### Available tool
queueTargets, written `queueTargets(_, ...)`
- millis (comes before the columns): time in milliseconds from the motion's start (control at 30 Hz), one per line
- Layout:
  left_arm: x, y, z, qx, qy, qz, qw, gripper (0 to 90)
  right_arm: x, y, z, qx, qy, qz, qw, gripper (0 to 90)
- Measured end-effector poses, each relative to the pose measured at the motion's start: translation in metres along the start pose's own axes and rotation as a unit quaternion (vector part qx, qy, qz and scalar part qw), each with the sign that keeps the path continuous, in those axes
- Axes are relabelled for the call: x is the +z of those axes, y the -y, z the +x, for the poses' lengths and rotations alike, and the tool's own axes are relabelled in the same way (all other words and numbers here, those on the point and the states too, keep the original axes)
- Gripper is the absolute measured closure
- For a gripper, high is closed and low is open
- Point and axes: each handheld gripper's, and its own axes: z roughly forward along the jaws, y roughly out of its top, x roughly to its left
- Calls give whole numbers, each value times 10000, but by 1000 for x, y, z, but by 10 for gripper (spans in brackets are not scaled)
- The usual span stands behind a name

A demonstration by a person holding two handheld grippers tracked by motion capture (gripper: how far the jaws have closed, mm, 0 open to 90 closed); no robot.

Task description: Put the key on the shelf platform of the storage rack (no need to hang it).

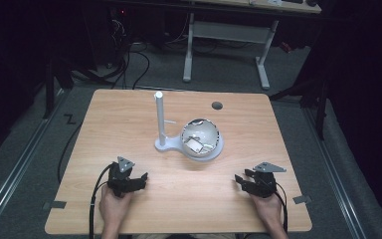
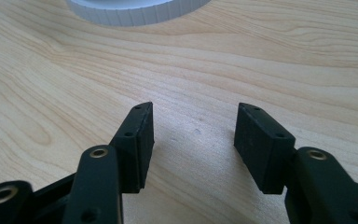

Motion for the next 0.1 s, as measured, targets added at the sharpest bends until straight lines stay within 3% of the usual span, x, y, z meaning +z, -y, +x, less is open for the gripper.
queueTargets(100,0,0,0,4,1,-2,10000,195,1,0,2,-59,76,18,10000,467)
